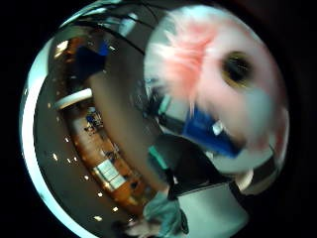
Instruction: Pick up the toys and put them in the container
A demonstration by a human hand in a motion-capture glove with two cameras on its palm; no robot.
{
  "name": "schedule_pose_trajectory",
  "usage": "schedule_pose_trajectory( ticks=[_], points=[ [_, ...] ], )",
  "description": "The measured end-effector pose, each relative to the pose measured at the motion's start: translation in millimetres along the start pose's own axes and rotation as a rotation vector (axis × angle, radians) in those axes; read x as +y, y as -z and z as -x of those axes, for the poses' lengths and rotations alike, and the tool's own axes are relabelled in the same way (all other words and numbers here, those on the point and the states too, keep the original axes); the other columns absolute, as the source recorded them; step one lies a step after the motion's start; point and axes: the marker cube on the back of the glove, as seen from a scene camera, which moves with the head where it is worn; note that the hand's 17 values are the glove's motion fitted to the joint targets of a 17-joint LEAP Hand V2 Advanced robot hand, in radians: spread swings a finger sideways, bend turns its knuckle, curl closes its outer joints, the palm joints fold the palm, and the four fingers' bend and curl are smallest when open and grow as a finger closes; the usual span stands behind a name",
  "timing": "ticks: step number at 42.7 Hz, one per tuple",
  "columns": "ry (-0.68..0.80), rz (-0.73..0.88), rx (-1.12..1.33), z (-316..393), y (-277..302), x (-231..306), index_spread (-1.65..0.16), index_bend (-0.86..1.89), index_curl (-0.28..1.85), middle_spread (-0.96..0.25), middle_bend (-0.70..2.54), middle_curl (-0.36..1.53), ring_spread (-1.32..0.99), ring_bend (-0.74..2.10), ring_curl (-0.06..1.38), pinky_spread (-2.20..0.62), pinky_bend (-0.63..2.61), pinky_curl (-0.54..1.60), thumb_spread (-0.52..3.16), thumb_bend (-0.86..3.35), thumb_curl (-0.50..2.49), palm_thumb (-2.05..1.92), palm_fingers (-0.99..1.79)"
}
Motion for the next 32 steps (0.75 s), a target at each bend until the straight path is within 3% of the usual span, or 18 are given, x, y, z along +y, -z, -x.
schedule_pose_trajectory(
  ticks=[1,2,10,21,32],
  points=[
    [0.001,0.012,0.002,1.1,0.2,3.8,-0.20,0.17,0.64,-0.13,0.53,0.70,-0.23,1.04,0.71,-0.18,1.42,0.64,0.89,-0.16,0.70,0.11,-0.78],
    [0.003,-0.002,0.003,2.1,2.1,7.8,-0.19,0.12,0.60,-0.10,0.44,0.66,-0.19,0.94,0.68,-0.14,1.41,0.60,0.91,-0.15,0.68,0.07,-0.79],
    [-0.004,-0.220,0.030,7.9,55.7,65.7,-0.17,0.04,0.39,0.02,0.13,0.50,-0.04,0.46,0.46,0.00,1.23,0.50,1.03,-0.07,0.55,-0.06,-0.51],
    [0.002,-0.344,0.040,8.2,101.3,155.4,-0.19,0.06,0.29,0.06,0.09,0.39,0.05,0.30,0.38,0.07,1.07,0.42,1.13,-0.05,0.44,-0.05,-0.37],
    [0.043,-0.387,-0.029,-4.9,76.0,175.4,-0.21,0.10,0.25,0.01,0.10,0.31,0.04,0.31,0.38,0.07,0.93,0.37,1.20,-0.03,0.38,-0.03,-0.24]
  ],
)
